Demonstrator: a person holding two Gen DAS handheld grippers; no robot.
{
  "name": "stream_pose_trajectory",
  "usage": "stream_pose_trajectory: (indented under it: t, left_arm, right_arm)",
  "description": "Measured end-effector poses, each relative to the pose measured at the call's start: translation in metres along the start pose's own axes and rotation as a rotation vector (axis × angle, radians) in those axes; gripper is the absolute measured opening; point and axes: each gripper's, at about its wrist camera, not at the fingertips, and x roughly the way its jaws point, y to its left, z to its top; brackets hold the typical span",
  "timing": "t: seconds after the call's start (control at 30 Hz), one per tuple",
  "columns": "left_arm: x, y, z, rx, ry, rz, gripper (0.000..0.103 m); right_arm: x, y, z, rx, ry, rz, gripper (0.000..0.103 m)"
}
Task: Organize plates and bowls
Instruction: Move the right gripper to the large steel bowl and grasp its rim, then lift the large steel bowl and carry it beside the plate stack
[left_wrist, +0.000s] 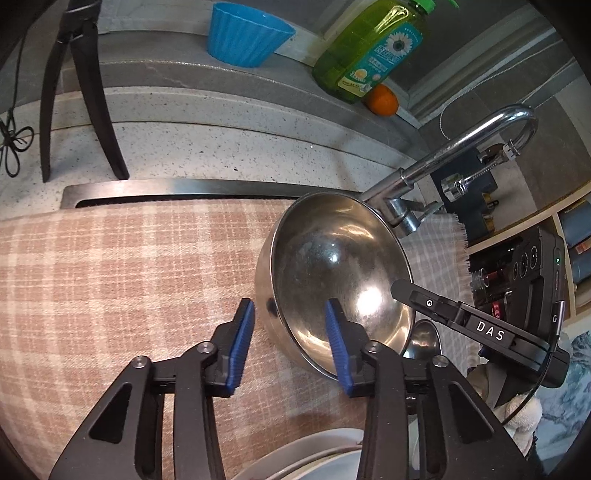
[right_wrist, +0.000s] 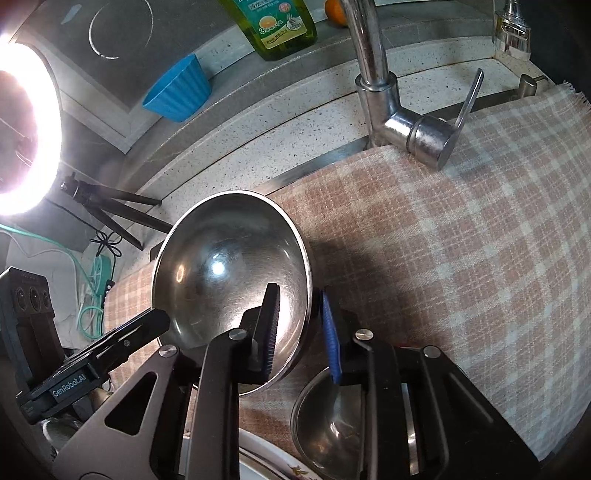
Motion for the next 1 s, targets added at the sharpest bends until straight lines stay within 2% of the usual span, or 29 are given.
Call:
stream_pose_trajectory:
  t: [0.27,0.6,1.0]
  left_arm:
    - [0.002,0.004,0.001,-0.001,0.001,0.009,0.022]
    - [-0.012,0.010,-0.007,-0.015,-0.018,0.022,0.021]
    - [-0.059,0.034,-0.033,-0.058,-0.086,0.058,0.021]
  right_arm:
    - [0.001,-0.001,0.001,-0.009,-0.005,-0.017,0.014]
    - [-0.004,0.013,-0.009,-0.056,-0.012,-0.010,0.013]
    - [-0.009,0.054,-0.045,-0.150,0.006,0.050,0.013]
